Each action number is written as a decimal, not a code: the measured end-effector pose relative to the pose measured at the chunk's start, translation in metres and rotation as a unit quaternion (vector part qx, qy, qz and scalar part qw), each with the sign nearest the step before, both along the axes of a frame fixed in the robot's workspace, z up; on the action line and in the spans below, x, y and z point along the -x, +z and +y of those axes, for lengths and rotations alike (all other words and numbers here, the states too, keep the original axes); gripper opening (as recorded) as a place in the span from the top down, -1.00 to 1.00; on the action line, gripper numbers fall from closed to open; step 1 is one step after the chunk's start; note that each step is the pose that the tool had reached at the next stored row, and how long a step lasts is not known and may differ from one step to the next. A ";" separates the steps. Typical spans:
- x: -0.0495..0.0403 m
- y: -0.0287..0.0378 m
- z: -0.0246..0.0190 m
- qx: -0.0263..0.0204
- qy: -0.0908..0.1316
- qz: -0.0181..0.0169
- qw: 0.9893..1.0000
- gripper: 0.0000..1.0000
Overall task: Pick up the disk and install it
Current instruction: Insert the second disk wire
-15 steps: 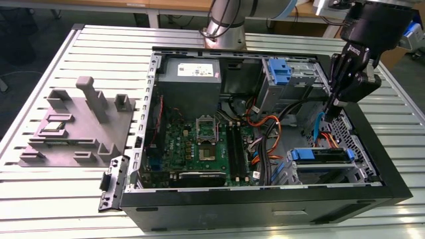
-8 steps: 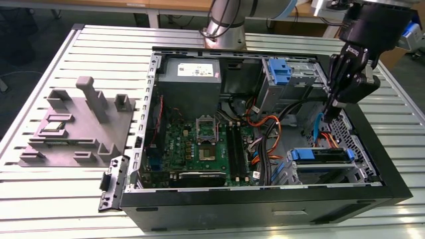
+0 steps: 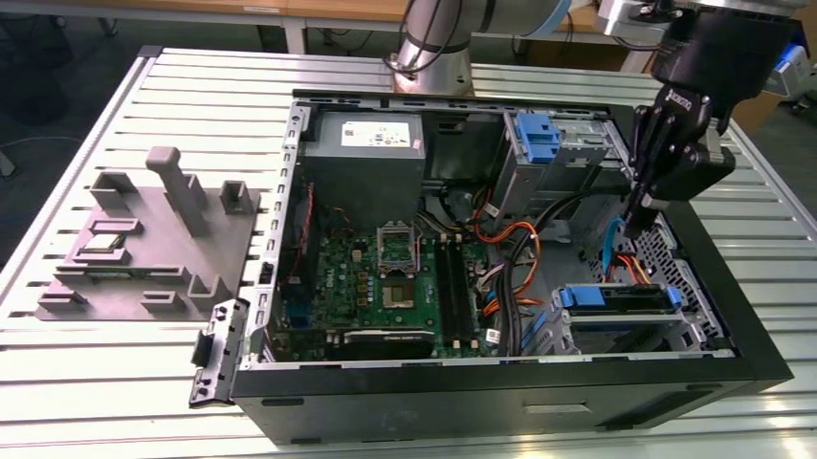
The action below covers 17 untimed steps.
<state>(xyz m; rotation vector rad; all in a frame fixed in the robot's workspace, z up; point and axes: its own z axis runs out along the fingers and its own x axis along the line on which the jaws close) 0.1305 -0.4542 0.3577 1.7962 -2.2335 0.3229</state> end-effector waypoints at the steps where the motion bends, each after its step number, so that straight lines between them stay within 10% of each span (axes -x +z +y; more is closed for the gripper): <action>1: 0.0000 -0.0001 -0.0001 0.000 0.000 0.000 1.000 0.65; 17: 0.0052 -0.0031 -0.0060 0.004 0.012 -0.001 1.000 0.68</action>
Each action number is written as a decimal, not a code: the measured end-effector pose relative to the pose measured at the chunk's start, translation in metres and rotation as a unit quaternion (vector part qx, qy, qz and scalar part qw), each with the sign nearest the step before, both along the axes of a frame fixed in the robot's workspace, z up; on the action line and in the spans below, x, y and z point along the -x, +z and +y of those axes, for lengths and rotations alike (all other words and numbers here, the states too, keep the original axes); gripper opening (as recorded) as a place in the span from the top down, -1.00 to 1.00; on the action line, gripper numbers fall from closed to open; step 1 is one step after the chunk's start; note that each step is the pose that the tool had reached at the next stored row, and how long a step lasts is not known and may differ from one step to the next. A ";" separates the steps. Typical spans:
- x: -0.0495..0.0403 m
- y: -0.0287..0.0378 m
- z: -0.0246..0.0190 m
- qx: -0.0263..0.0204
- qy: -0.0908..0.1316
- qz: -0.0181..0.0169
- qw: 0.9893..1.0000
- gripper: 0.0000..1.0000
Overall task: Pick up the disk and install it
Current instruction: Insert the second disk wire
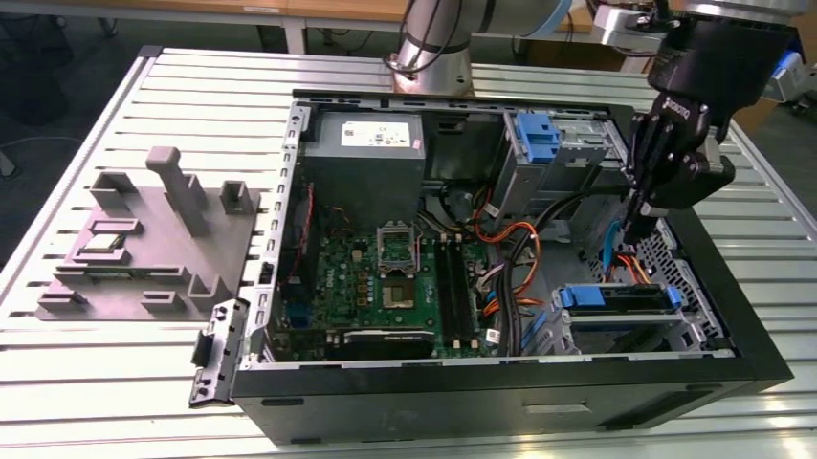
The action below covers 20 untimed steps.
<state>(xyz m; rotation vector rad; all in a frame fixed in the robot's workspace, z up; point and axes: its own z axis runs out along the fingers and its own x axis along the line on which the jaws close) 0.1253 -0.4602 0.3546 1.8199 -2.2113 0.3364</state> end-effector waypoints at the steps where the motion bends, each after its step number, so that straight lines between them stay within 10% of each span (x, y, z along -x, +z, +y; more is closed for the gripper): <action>1: 0.0015 -0.0002 -0.0003 0.000 0.001 0.000 1.000 0.68; 4: 0.0039 -0.0004 -0.0014 -0.004 0.003 -0.001 1.000 0.68; 10: 0.0042 -0.0010 -0.0057 -0.050 0.004 -0.003 0.999 0.68; 20: 0.0108 -0.0011 -0.0134 -0.050 0.009 -0.020 0.998 0.68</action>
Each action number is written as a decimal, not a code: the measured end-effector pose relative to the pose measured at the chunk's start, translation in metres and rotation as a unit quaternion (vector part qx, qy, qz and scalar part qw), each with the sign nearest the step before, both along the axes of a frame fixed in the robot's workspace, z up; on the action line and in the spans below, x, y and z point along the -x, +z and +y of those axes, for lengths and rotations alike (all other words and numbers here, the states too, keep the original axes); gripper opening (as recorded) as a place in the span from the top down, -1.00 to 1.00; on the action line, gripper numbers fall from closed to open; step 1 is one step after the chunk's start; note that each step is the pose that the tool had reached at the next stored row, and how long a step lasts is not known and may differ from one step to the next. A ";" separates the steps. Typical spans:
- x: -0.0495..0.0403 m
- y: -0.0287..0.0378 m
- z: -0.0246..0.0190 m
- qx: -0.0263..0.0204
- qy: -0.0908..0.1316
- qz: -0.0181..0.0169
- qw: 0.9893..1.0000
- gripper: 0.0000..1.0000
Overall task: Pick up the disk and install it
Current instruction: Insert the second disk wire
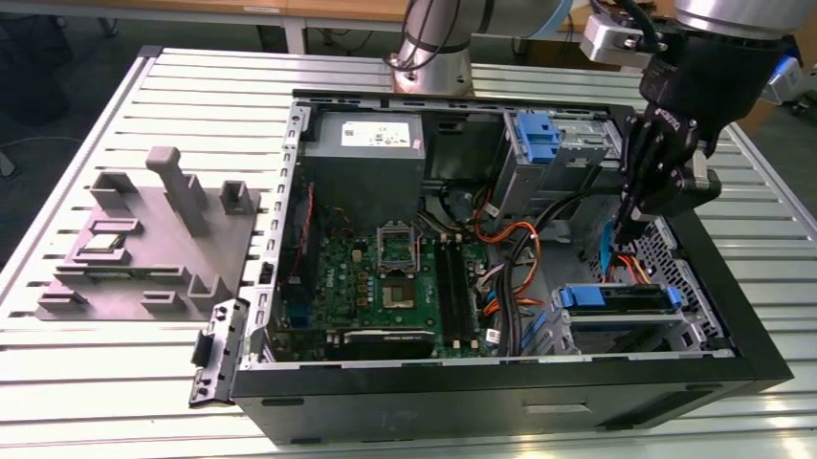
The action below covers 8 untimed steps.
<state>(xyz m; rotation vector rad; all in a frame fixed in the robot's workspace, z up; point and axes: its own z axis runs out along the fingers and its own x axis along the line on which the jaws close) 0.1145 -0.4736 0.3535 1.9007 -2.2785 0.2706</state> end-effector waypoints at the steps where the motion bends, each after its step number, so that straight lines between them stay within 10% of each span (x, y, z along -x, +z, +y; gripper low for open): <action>1: 0.0011 -0.0001 -0.0010 0.000 0.000 -0.001 1.000 0.68; 8: 0.0043 -0.0003 -0.0111 0.000 0.004 -0.004 1.000 0.68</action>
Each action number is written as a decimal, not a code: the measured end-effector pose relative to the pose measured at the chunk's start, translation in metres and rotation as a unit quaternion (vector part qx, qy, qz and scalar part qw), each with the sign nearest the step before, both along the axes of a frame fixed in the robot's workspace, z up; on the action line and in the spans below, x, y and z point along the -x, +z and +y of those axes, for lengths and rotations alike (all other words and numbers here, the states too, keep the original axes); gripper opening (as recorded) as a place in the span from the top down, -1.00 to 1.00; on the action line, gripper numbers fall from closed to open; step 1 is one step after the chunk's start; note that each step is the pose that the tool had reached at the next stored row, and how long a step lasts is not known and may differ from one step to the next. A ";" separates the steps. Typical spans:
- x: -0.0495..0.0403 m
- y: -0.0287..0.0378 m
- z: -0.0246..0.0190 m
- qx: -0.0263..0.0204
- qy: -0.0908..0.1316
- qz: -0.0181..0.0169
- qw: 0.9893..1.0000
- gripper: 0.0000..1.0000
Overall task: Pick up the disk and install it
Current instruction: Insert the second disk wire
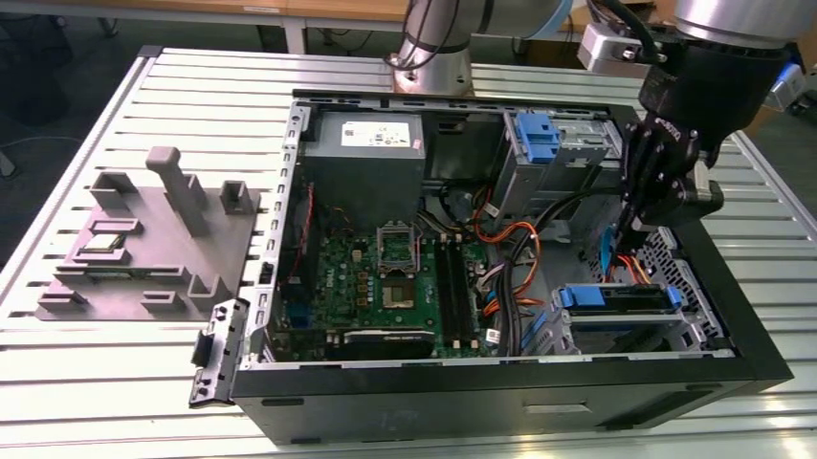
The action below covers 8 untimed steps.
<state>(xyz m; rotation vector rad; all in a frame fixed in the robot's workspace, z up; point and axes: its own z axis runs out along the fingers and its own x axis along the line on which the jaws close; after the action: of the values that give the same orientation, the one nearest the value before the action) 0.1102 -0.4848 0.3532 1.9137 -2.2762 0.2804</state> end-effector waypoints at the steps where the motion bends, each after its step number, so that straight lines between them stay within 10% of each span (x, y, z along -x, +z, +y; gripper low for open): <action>1: 0.0002 -0.0001 -0.0020 0.000 0.000 -0.001 1.000 0.68; 8: 0.0007 -0.0009 -0.0114 -0.003 0.003 -0.011 1.000 0.68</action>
<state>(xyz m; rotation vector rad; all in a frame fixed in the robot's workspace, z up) 0.1095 -0.4961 0.3523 1.9291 -2.2885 0.2957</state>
